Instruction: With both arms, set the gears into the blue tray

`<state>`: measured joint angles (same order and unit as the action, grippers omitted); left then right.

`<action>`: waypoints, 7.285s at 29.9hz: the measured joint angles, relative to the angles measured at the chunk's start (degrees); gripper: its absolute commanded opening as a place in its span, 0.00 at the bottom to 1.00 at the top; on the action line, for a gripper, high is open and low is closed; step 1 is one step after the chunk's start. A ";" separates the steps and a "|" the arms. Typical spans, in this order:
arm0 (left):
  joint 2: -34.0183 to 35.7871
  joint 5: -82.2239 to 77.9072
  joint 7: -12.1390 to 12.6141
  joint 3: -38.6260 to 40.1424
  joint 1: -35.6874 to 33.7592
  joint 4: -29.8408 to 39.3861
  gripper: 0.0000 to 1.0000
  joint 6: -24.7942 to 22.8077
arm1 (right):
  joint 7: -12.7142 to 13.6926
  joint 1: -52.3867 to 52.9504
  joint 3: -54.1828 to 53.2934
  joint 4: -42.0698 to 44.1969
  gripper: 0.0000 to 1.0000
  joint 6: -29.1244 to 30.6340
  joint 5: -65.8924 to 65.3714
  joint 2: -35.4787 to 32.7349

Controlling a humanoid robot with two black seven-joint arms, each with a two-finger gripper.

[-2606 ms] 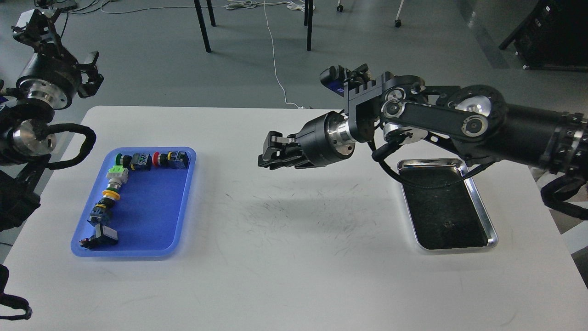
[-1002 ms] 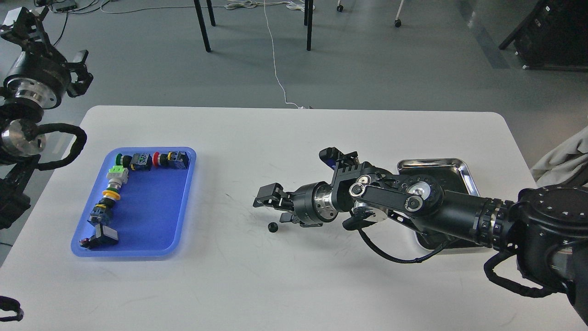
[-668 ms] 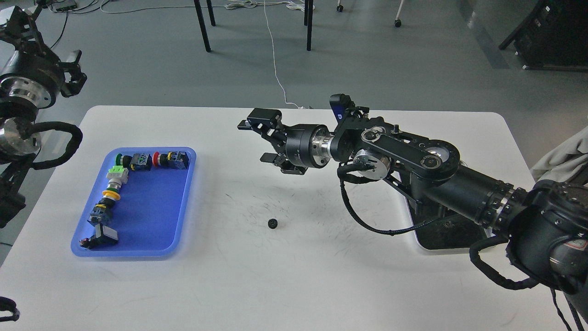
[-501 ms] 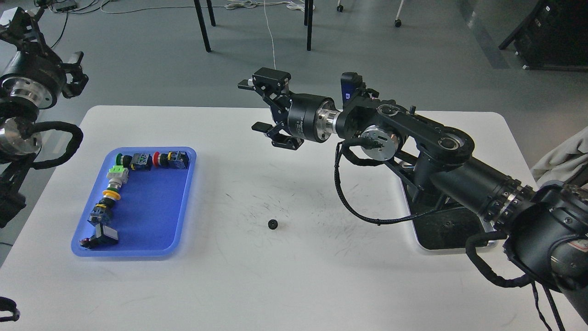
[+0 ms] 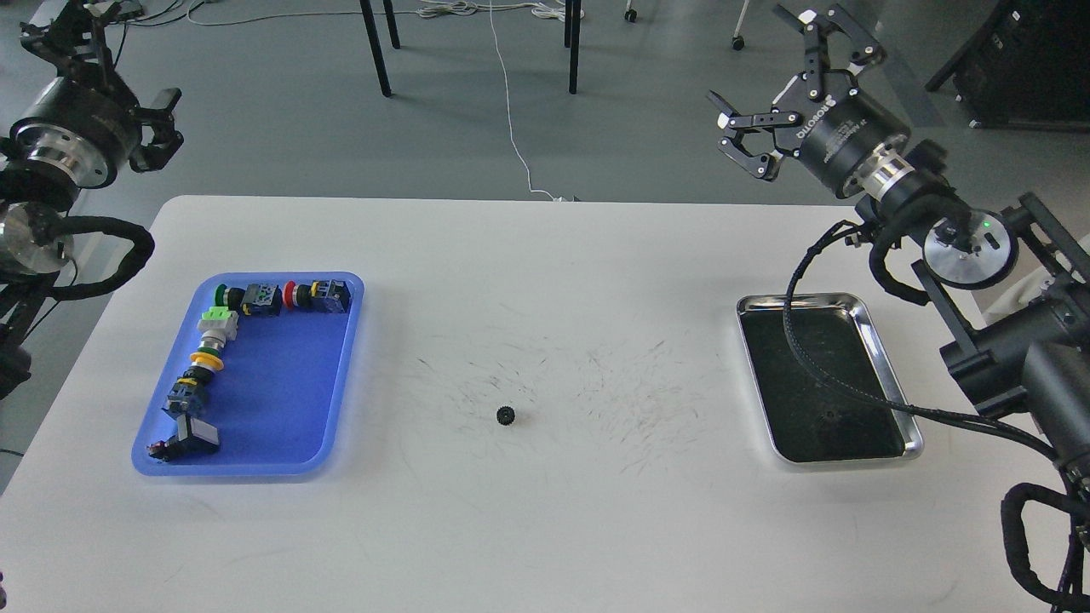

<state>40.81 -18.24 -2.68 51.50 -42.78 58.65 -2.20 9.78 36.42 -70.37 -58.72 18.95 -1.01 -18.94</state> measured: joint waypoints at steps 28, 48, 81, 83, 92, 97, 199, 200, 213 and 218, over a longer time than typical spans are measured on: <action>18.36 -59.22 9.63 -29.40 1.44 39.15 0.98 -1.88 | -1.43 -21.26 -12.26 -0.40 0.99 5.92 3.29 -4.54; -8.65 -101.19 16.44 -40.73 10.49 29.15 0.96 2.79 | -1.61 -21.57 -12.43 2.55 0.99 5.22 3.29 -4.18; -19.38 -106.79 15.99 -40.26 15.52 18.39 0.28 2.77 | -1.61 -21.85 -12.01 2.74 0.99 5.47 3.30 -4.53; -19.24 -106.79 16.01 -40.24 15.53 18.42 0.21 2.77 | -1.61 -22.03 -12.00 2.74 0.99 5.52 3.34 -4.53; -17.10 -106.75 16.41 -39.41 16.15 19.39 0.09 2.76 | -1.61 -22.53 -12.14 2.59 0.99 5.58 3.38 -4.54; -11.44 -106.60 16.54 -35.26 14.13 24.72 0.09 2.43 | -1.56 -22.54 -12.16 2.47 0.99 5.58 3.38 -4.62; -10.10 1.01 7.78 13.05 11.01 -5.57 0.98 -1.09 | 9.35 33.23 80.02 -27.82 0.99 9.07 -53.44 -34.71; -10.15 0.99 7.78 13.03 11.03 -5.56 0.98 -1.09 | 9.28 32.42 79.99 -27.52 0.99 9.07 -53.62 -34.60; -11.04 0.92 7.68 11.89 11.10 -5.56 0.98 -1.06 | 9.03 27.09 79.88 -22.99 0.98 9.05 -56.80 -30.82; -10.52 0.92 7.68 11.87 11.06 -5.63 0.98 -1.08 | 9.02 26.95 79.85 -21.00 0.98 9.05 -56.87 -28.41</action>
<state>30.28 -17.32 5.00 63.38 -31.72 53.02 -3.28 18.80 63.37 9.49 -79.71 27.99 -57.88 -47.35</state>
